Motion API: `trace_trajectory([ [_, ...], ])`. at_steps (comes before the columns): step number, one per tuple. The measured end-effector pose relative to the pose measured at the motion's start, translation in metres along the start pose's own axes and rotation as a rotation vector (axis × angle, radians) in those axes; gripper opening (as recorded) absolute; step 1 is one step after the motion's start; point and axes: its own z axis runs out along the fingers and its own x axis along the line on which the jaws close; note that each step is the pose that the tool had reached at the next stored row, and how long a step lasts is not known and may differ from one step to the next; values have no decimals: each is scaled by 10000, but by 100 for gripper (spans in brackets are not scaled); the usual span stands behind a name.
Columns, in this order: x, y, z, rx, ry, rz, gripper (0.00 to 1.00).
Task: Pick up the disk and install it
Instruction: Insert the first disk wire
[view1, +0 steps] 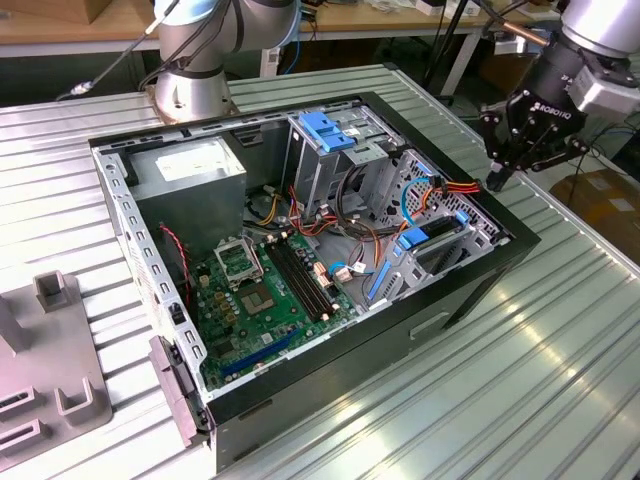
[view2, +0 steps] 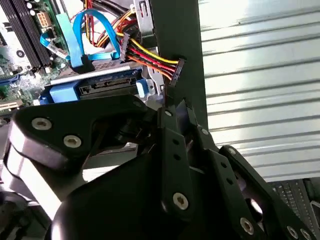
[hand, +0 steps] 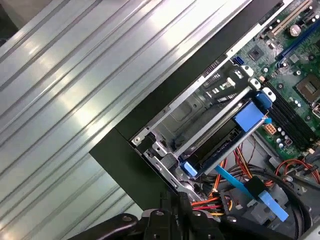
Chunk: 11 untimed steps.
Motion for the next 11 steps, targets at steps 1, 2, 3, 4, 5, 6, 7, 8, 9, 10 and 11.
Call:
trace_trajectory([
  [1,-26,-59,2,-1,4,-491,24],
  [2,-86,-129,28,18,28,-695,25],
  [3,-94,-141,37,33,53,-750,31],
  [4,-98,-145,44,44,72,-772,37],
  [5,-102,-150,56,56,88,-784,37],
  [6,-104,-153,67,62,92,-784,37],
  [7,-108,-157,78,64,99,-784,37],
  [8,-112,-163,89,63,106,-785,37],
  [9,-116,-167,101,63,110,-786,37],
  [10,-120,-174,114,58,115,-789,37],
  [11,-123,-183,136,55,118,-793,37],
])
